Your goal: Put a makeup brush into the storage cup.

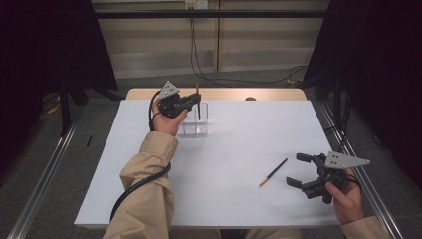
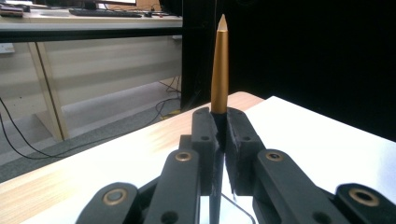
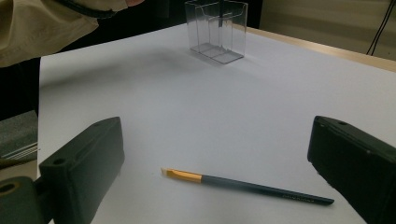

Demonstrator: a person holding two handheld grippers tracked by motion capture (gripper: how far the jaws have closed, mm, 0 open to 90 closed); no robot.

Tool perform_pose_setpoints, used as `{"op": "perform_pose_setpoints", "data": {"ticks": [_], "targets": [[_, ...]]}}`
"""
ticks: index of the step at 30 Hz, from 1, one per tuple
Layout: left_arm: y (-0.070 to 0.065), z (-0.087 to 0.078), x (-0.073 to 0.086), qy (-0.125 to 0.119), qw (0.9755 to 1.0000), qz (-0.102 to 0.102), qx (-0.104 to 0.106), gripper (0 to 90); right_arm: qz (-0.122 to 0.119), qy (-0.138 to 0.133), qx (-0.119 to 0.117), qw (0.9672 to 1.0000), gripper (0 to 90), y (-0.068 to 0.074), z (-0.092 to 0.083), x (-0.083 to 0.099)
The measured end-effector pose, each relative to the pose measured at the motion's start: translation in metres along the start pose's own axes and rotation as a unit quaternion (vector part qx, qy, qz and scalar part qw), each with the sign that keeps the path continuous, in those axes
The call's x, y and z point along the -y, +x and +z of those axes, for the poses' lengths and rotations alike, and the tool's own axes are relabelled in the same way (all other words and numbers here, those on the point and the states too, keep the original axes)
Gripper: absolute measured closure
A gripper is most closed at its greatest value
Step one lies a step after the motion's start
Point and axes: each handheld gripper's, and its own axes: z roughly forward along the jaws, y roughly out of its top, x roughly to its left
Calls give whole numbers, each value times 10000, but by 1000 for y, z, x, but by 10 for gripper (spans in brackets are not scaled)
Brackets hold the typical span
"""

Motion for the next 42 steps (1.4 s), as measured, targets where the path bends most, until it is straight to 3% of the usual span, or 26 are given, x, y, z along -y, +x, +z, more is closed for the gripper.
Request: {"op": "perform_pose_setpoints", "data": {"ticks": [17, 18, 21, 25, 30, 42], "targets": [[-1, 0, 13, 10, 9999, -106, 27, 820, -6, 5, -12, 10000, 34, 0, 1, 0], [-1, 0, 13, -39, 9999, -140, 6, 783, -14, 3, -2, 10000, 33, 0, 1, 0], [-1, 0, 12, -16, 9997, -255, -61, 519, -9, 4, 0, 10000, 34, 0, 1, 0], [-2, -3, 12, -6, 9995, -305, -103, 290, -4, 2, -10, 10000, 33, 0, 1, 0], [-4, -10, 12, -88, 9994, -347, -6, 200, -16, 12, 1, 10000, 33, 1, 1, 0], [-11, -22, 13, -189, 9990, -350, 186, 109, -22, 24, -15, 10000, 33, 1, 2, 0]]}}
